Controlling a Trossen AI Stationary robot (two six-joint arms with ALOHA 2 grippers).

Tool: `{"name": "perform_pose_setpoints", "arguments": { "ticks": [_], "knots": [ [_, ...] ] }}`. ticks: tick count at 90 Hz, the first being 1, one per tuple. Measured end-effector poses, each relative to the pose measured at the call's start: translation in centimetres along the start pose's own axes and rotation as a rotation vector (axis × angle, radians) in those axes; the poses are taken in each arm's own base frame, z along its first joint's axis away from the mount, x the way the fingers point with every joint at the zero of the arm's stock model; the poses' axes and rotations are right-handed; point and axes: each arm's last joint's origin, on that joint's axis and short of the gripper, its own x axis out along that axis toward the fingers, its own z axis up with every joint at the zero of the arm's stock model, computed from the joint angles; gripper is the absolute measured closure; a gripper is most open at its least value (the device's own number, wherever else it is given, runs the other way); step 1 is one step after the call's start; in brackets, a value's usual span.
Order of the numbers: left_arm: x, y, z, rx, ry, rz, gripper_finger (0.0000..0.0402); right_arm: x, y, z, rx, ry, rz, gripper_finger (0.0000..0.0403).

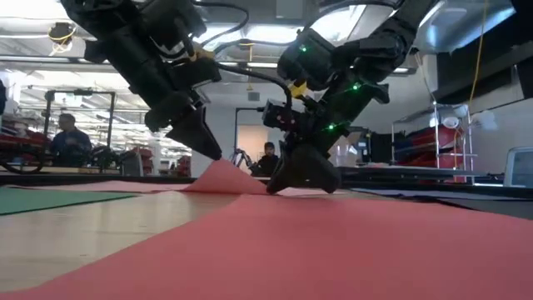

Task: Organize paper
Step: Stack the pink paper on top of the pink paper

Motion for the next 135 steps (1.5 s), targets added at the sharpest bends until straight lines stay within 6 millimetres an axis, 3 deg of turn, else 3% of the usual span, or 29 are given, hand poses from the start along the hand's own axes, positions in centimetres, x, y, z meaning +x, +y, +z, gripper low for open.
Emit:
{"name": "perform_pose_setpoints", "arguments": {
  "ticks": [27,36,46,57,78,116,135],
  "knots": [
    [2.4,-1.1,-1.2,0.094,0.058,-0.028,0.0276,0.0,0.0,0.0,0.001,-0.004,-0.001,0.0403],
    [3.3,-1.4,-1.6,0.108,0.063,-0.010,0.0313,0.0,0.0,0.1,0.001,-0.004,-0.001,0.0403],
    [3.7,-1.5,-1.6,0.127,0.059,-0.005,0.0382,0.0,0.0,0.1,0.000,-0.003,-0.001,0.0403],
    [3.4,-1.4,-1.2,0.112,0.033,0.005,0.0399,-0.1,0.0,0.1,0.001,-0.006,-0.002,0.0403],
    [0.9,-0.9,0.4,0.078,-0.042,0.055,0.0401,-1.2,-0.2,0.6,0.050,-0.021,-0.002,0.0402],
    [-7.0,0.8,2.1,-0.017,-0.099,0.279,0.0402,-9.5,-0.1,3.8,0.072,-0.130,-0.052,0.0402],
    [-9.6,0.6,3.1,-0.046,-0.049,0.394,0.0401,-11.1,0.0,4.0,0.111,-0.141,-0.040,0.0402]
  ]
}}
